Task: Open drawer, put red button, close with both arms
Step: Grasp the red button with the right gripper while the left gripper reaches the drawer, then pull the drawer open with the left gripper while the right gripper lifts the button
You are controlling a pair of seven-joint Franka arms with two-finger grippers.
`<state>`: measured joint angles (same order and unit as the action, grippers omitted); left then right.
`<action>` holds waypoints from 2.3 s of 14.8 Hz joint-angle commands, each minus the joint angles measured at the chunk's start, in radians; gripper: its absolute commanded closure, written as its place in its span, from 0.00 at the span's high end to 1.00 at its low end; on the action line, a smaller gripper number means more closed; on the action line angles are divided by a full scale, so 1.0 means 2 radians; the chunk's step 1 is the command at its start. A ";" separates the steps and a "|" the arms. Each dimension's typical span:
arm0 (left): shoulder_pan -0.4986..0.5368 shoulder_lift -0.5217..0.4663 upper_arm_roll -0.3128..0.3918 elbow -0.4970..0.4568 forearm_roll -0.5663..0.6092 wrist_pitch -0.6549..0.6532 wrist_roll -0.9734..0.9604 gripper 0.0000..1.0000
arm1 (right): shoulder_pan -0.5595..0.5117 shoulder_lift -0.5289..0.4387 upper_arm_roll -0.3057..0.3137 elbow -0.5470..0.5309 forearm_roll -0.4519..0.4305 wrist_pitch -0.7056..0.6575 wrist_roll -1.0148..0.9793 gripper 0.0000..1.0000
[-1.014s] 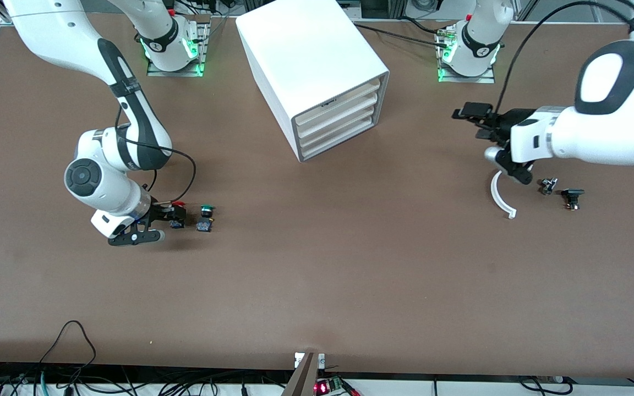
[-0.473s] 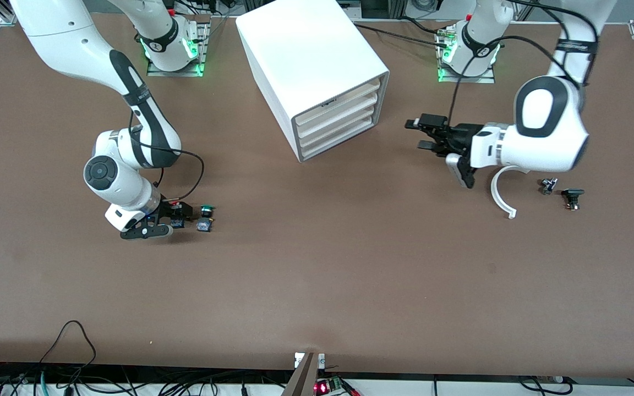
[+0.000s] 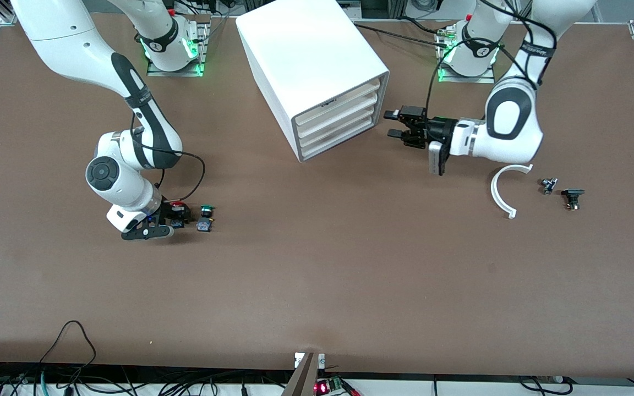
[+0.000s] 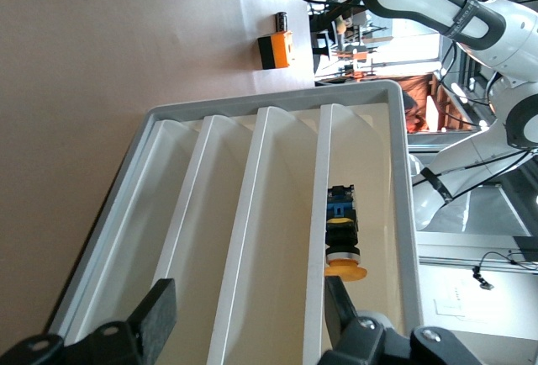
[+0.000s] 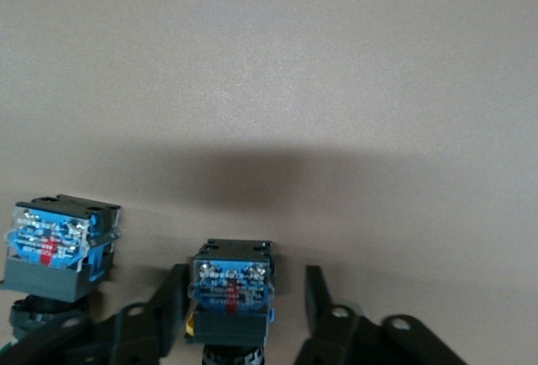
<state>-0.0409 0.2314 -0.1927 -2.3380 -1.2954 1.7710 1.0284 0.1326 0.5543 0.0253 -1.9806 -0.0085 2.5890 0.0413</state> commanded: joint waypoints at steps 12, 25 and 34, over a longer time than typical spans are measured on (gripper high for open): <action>-0.004 0.057 -0.044 -0.049 -0.071 0.004 0.134 0.52 | 0.001 -0.026 0.002 0.048 0.003 -0.085 0.035 0.00; 0.001 0.068 -0.060 -0.052 -0.083 0.003 0.132 0.00 | 0.058 -0.035 0.003 0.271 0.004 -0.414 0.199 0.00; 0.039 0.104 -0.035 0.007 -0.059 0.007 0.125 0.00 | 0.151 -0.031 0.003 0.340 0.003 -0.439 0.406 0.00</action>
<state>0.0270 0.3907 -0.2823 -2.3890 -1.4255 1.7853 1.2643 0.4007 0.4768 0.0383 -1.3554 -0.0065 1.7375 0.7749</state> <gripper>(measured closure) 0.855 0.595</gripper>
